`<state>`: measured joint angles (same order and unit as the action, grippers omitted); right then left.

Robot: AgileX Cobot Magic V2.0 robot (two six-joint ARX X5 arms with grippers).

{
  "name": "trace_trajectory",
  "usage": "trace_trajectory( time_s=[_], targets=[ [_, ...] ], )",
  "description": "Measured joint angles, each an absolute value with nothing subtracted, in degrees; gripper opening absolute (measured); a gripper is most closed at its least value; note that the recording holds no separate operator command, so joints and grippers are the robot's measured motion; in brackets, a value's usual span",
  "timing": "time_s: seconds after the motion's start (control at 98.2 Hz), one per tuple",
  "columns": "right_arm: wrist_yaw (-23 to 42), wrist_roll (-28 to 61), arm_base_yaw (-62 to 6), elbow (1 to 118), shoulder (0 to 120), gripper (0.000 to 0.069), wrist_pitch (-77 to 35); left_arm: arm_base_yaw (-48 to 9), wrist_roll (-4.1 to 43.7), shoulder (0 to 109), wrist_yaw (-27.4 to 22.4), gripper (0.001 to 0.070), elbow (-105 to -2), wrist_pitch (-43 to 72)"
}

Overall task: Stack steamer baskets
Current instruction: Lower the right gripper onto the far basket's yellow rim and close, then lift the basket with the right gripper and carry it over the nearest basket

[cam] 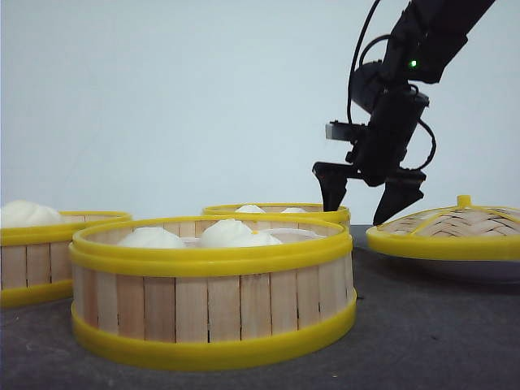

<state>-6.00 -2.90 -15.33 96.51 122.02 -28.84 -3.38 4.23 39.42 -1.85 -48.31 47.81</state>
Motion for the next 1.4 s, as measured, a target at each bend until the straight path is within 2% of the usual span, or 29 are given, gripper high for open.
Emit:
trace_trajectory(
  time_s=[0.081,0.194,0.275,0.397,0.581,0.927,1.243,1.395],
  targets=[
    [-6.22,-2.81,-15.33,96.51,122.52,0.0484,-28.12,-3.38,4.23,39.42,-1.85,0.0428,-48.31,47.79],
    [-6.24,-2.74,-15.35,96.64,122.61,0.0310,-26.89,-3.38,4.21,39.42,-1.83,0.0428,-48.31,47.79],
    [-6.28,-2.72,-15.66,96.66,122.61,0.0220,-26.24,-3.38,4.23,39.42,-1.83,0.0428,-48.31,47.81],
    [-6.31,-3.60,-15.70,96.71,122.61,0.0126,-25.26,-3.38,4.23,39.42,-1.83,0.0428,-48.31,47.81],
    [-6.04,-6.48,-15.66,96.71,122.63,0.0039,-23.88,-3.38,4.21,39.42,-1.83,0.0428,-48.31,47.81],
    [-6.50,-11.86,-15.51,98.19,123.31,0.0029,-20.56,-3.38,4.08,39.42,-1.83,0.0428,-48.31,47.83],
    [-7.97,-8.23,-15.73,115.15,123.59,0.0029,-38.54,-3.38,3.81,39.42,-1.83,0.0428,-48.31,47.83],
    [-8.16,-4.27,-16.86,117.86,122.21,0.0029,-47.77,-3.38,3.44,39.42,-1.83,0.0428,-48.31,47.83]
  ],
)
